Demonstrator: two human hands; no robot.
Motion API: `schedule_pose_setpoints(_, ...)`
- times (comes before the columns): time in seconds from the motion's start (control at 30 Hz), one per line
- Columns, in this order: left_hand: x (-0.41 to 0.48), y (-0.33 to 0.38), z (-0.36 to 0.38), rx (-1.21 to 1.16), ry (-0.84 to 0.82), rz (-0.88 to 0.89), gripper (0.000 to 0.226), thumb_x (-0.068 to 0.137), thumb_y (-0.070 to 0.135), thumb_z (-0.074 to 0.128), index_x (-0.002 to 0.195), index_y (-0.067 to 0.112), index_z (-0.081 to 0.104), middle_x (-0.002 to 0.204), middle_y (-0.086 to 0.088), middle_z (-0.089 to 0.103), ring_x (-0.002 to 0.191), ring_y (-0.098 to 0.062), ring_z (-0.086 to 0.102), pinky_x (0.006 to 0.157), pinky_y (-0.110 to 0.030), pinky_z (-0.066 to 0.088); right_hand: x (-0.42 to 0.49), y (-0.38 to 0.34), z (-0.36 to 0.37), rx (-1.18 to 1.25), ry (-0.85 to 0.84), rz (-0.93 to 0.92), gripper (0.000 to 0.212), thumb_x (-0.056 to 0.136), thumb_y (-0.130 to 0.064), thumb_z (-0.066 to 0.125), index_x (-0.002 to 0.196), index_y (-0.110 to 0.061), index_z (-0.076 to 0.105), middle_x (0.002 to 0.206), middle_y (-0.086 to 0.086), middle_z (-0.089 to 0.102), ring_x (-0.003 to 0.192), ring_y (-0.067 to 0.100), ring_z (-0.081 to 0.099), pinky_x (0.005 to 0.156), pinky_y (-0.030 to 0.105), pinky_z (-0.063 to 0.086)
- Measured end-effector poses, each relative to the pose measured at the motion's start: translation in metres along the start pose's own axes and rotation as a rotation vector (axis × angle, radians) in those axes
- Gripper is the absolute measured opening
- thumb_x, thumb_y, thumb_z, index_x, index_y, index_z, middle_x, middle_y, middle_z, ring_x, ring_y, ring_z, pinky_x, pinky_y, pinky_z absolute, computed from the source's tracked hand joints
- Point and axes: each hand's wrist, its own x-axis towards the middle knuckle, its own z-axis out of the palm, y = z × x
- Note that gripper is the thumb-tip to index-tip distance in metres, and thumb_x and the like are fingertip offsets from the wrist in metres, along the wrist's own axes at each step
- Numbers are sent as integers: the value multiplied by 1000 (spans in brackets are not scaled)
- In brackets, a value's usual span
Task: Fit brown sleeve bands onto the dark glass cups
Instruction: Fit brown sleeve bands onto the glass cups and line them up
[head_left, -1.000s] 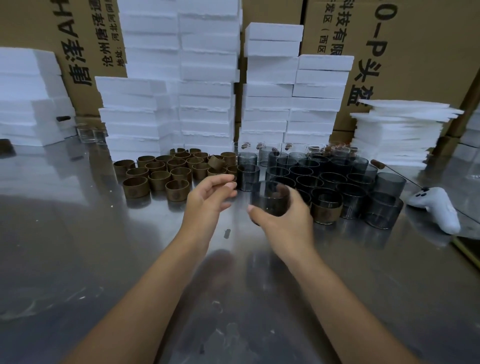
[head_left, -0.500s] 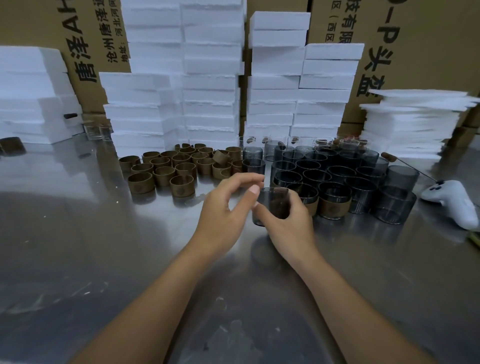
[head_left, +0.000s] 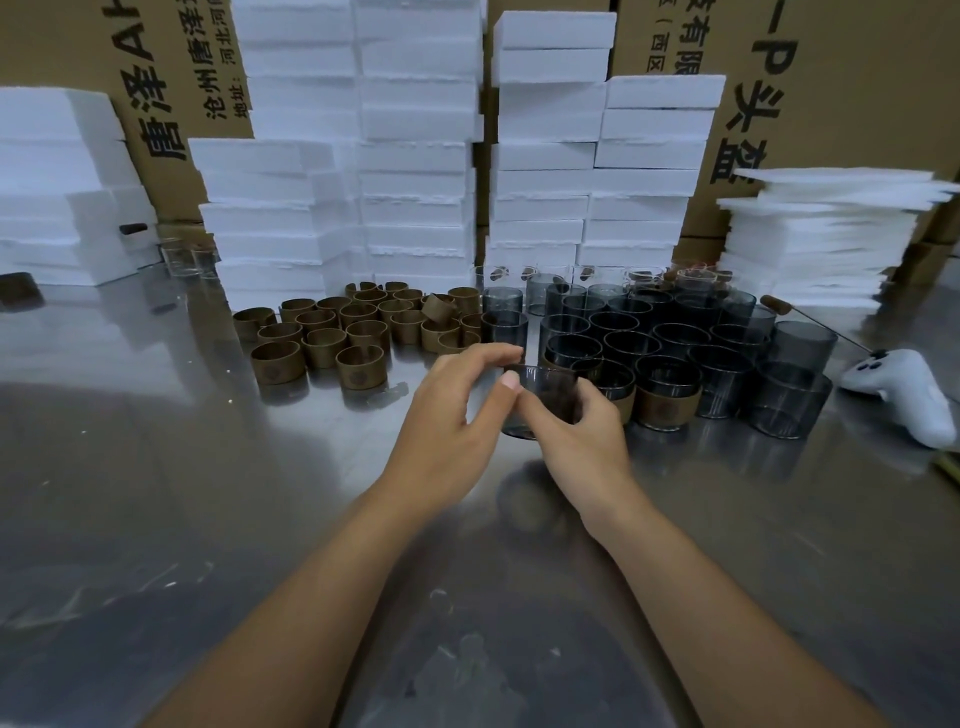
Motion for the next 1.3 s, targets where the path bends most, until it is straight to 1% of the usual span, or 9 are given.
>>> schedule_pose_setpoints(0.1, 0, -2, 1, -67, -41, -91, 26, 99, 29, 45, 122, 33, 55, 116, 22, 59, 102, -5, 52, 77, -26, 43, 0, 1, -1, 8, -15, 1, 28, 72, -42, 75, 94, -26, 67, 82, -19, 72, 76, -5, 66, 59, 5, 44)
schedule_pose_setpoints(0.27, 1, -6, 2, -57, -101, -138, 34, 100, 36, 39, 133, 34, 46, 129, 17, 54, 113, -4, 49, 89, -29, 43, -3, -2, 0, 22, -66, -4, 31, 70, -36, 75, 98, -24, 66, 83, -13, 74, 78, 1, 69, 65, 12, 51)
schedule_pose_setpoints(0.37, 1, -7, 2, -63, -111, -148, 37, 99, 39, 38, 135, 34, 45, 131, 18, 53, 117, -4, 49, 89, -28, 44, -4, -2, 0, 61, -89, -8, 29, 75, -18, 77, 101, -21, 65, 86, -5, 74, 81, 4, 68, 65, 14, 53)
schedule_pose_setpoints(0.5, 1, -9, 2, -69, -106, -127, 38, 98, 42, 40, 134, 33, 47, 128, 17, 56, 115, 0, 51, 85, -25, 45, -6, -2, 2, -26, -143, -24, 40, 74, -9, 77, 110, -23, 63, 103, 3, 70, 101, 20, 65, 87, 41, 56)
schedule_pose_setpoints(0.57, 1, -10, 2, -71, -109, -115, 38, 98, 41, 40, 135, 32, 49, 126, 15, 58, 115, -2, 52, 82, -25, 44, -7, -3, 3, -62, -160, -41, 45, 74, -9, 77, 114, -22, 63, 107, 3, 69, 105, 22, 63, 92, 46, 53)
schedule_pose_setpoints(0.8, 0, -6, 2, -35, -137, -27, 47, 91, 47, 36, 132, 30, 53, 124, 18, 58, 120, 6, 44, 96, -5, 32, -7, -2, 4, -120, -201, -47, 45, 74, -6, 77, 116, -14, 62, 107, 5, 68, 105, 21, 63, 93, 44, 52)
schedule_pose_setpoints(0.93, -1, -3, 4, -12, -157, 0, 44, 91, 46, 37, 129, 32, 54, 120, 23, 55, 120, 4, 45, 104, -20, 36, -7, -2, 4, -147, -207, -48, 42, 73, -4, 76, 113, -13, 62, 102, 7, 69, 100, 23, 65, 89, 45, 54)
schedule_pose_setpoints(1.07, -2, -1, 5, -12, -140, 53, 37, 93, 43, 39, 124, 33, 57, 122, 14, 60, 121, -2, 47, 105, -36, 38, -7, -3, 3, -171, -215, -37, 43, 74, -4, 74, 114, -13, 61, 100, 5, 69, 97, 20, 66, 84, 40, 56)
schedule_pose_setpoints(1.3, -3, 5, 5, -90, -115, 117, 36, 90, 46, 39, 117, 35, 59, 111, 14, 67, 115, -3, 53, 98, -28, 42, -3, -4, 0, -133, -149, 50, 40, 77, -13, 74, 114, -15, 61, 107, 5, 68, 101, 18, 65, 89, 37, 54)
